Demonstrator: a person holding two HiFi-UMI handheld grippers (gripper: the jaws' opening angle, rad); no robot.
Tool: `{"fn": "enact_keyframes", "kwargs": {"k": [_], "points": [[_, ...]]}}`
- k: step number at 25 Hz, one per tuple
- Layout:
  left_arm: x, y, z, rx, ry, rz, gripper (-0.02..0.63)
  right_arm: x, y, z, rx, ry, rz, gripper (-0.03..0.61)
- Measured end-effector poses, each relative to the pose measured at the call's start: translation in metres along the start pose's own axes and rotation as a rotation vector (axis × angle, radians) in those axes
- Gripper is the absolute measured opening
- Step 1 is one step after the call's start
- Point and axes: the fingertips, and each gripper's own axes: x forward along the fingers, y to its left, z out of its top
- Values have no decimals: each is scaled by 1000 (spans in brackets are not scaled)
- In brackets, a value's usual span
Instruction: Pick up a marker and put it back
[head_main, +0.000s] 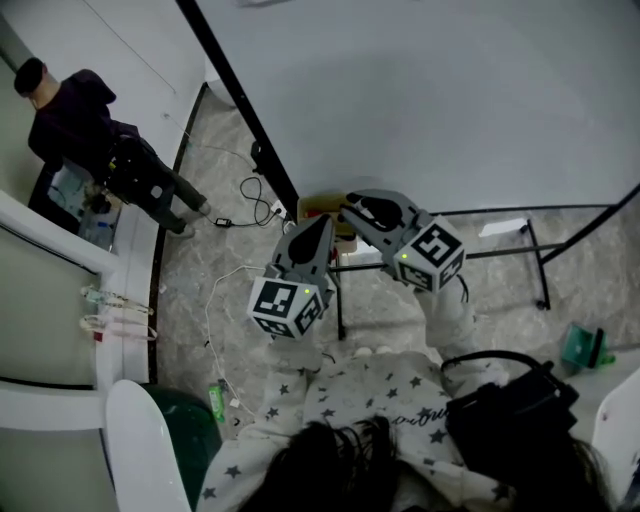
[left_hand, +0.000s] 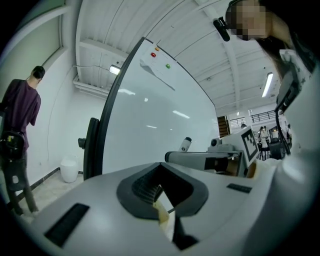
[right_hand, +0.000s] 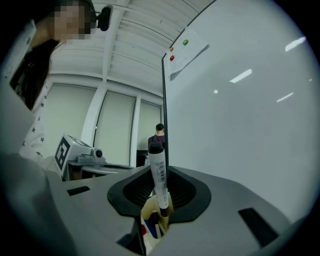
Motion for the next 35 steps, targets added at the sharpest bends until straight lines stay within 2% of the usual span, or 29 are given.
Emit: {"fn": "enact_keyframes", "kwargs": {"k": [6, 17, 26, 35], "points": [[-1, 3, -11, -11, 26, 26, 2, 9, -7, -27, 38, 27, 16, 84], [-18, 5, -27, -29, 33, 43, 2, 16, 9, -56, 32, 64, 41, 83], [-14, 4, -36, -46, 50, 28, 2, 14, 3, -88, 16, 124, -7, 84], [-14, 5, -38, -53, 55, 27, 2, 13, 0, -92, -5, 112, -34, 84]]}}
